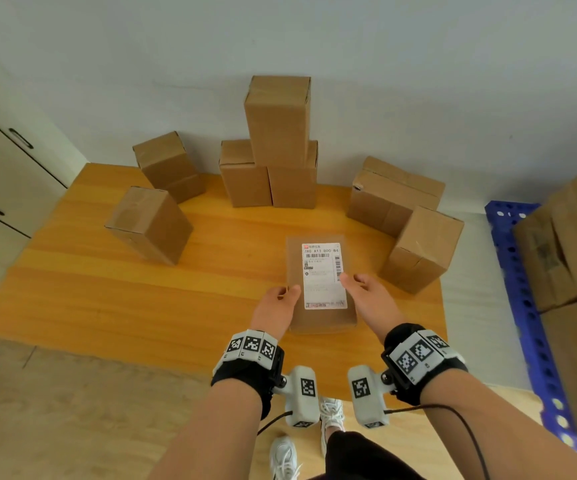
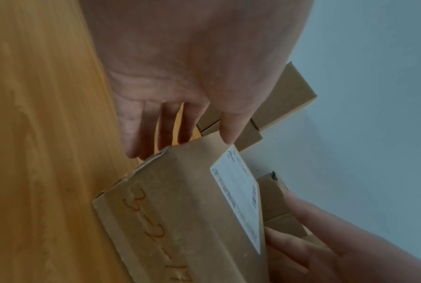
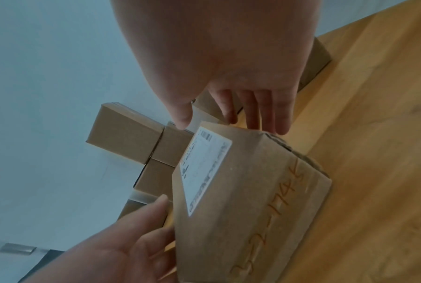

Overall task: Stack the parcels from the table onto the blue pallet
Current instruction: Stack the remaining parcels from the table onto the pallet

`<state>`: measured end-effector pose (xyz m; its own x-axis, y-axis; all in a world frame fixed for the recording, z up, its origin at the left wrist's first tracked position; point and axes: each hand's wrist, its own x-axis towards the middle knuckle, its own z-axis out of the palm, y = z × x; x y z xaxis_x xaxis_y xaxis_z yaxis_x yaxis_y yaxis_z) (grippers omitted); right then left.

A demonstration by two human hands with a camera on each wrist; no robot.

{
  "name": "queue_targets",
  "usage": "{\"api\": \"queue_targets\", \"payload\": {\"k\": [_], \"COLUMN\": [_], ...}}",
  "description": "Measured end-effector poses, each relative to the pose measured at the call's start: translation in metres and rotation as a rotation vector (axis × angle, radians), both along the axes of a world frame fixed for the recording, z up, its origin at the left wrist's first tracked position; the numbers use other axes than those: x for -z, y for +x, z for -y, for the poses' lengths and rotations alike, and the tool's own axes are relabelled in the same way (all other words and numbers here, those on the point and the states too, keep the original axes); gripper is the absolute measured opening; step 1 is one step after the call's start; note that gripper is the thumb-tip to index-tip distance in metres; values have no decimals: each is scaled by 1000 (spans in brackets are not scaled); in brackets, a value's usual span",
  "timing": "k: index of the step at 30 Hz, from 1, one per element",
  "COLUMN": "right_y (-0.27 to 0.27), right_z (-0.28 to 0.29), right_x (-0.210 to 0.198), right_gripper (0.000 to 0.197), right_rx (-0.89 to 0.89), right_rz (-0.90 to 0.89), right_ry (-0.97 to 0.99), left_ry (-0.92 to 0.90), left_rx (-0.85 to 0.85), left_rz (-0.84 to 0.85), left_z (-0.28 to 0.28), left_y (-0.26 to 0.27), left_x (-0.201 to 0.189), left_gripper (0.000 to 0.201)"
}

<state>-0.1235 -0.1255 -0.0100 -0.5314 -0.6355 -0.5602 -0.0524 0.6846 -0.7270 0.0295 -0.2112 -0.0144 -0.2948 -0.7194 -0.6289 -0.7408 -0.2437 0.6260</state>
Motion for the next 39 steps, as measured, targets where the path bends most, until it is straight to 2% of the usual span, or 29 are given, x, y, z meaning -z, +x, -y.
{"api": "queue_targets", "payload": {"k": [5, 12, 17, 24, 26, 35, 39], "right_y": [-8, -10, -6, 8, 14, 32, 22], "right_z": [6, 13, 7, -24, -38, -106, -138], "right_x": [5, 19, 14, -24, -38, -114, -148], "right_gripper": [67, 66, 63, 66, 61, 49, 52], "right_rx": [-87, -109, -112, -110, -108, -46, 3], "right_rz": [13, 74, 68, -3, -22, -93, -131], "right_ry": [49, -1, -66, -210, -265, -485, -565], "left_ry": [29, 60, -6, -119, -150, -305, -365], "left_rx": [20, -135, -202, -284, -285, -225, -174], "left_rz": [29, -65, -138, -294, -339, -522, -584], "left_z": [-4, -14, -30, -60, -73, -130, -148], "left_y": [-7, -9, 4, 25, 30, 41, 29], "left_x": [7, 5, -5, -37, -51, -122, -152], "left_gripper": [64, 50, 54, 58, 55, 50, 50]}}
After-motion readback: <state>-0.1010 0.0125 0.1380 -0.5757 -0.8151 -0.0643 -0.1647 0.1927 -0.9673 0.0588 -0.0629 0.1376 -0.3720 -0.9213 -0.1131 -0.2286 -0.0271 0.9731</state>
